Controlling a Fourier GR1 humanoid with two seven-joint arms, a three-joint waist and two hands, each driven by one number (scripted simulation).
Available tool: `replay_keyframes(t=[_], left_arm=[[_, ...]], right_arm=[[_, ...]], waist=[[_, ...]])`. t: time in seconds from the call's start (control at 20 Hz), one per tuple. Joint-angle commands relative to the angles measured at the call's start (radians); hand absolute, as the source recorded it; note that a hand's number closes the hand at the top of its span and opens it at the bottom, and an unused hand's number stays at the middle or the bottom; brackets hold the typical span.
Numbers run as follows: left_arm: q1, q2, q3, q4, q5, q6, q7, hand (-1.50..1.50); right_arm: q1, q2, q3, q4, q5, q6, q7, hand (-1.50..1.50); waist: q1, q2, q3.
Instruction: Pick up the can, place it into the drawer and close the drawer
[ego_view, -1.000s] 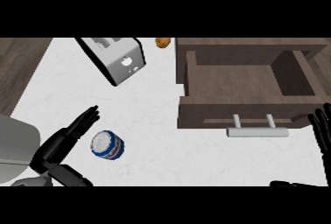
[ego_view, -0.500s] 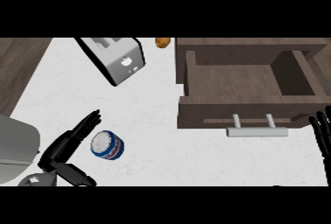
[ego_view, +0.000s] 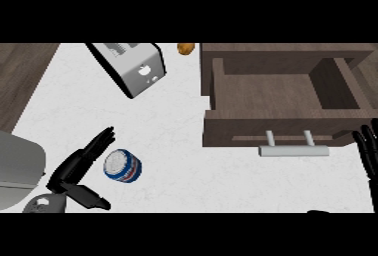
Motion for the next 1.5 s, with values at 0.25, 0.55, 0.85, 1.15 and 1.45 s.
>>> replay_keyframes(t=[0.25,0.55,0.85,1.15,1.45], left_arm=[[-0.037,-0.025,-0.024,0.057,-0.029,0.041,-0.045,-1.5],[-0.119,-0.036,-0.013,0.144,-0.022,0.054,-0.044,-1.5],[-0.078,-0.105,-0.054,0.097,-0.038,0.107,-0.008,-1.5],[-0.214,-0.106,-0.041,0.294,-0.057,0.105,-0.081,-1.5],[-0.164,-0.154,-0.073,0.124,-0.031,0.096,0.014,-1.5]], right_arm=[[0.024,0.019,-0.008,0.007,-0.01,0.02,-0.037,-1.5],[-0.008,-0.004,-0.024,0.01,-0.01,0.027,0.003,-1.5],[0.009,-0.029,-0.082,0.003,-0.056,0.062,-0.009,-1.5],[0.013,-0.029,-0.084,-0.081,-0.101,0.063,0.085,-1.5],[-0.01,0.0,-0.028,-0.052,-0.038,0.009,0.055,-1.5]], waist=[[0.001,-0.001,0.0],[0.0,0.0,0.0],[0.0,-0.001,0.0],[-0.006,0.001,0.0],[0.001,0.0,0.0]])
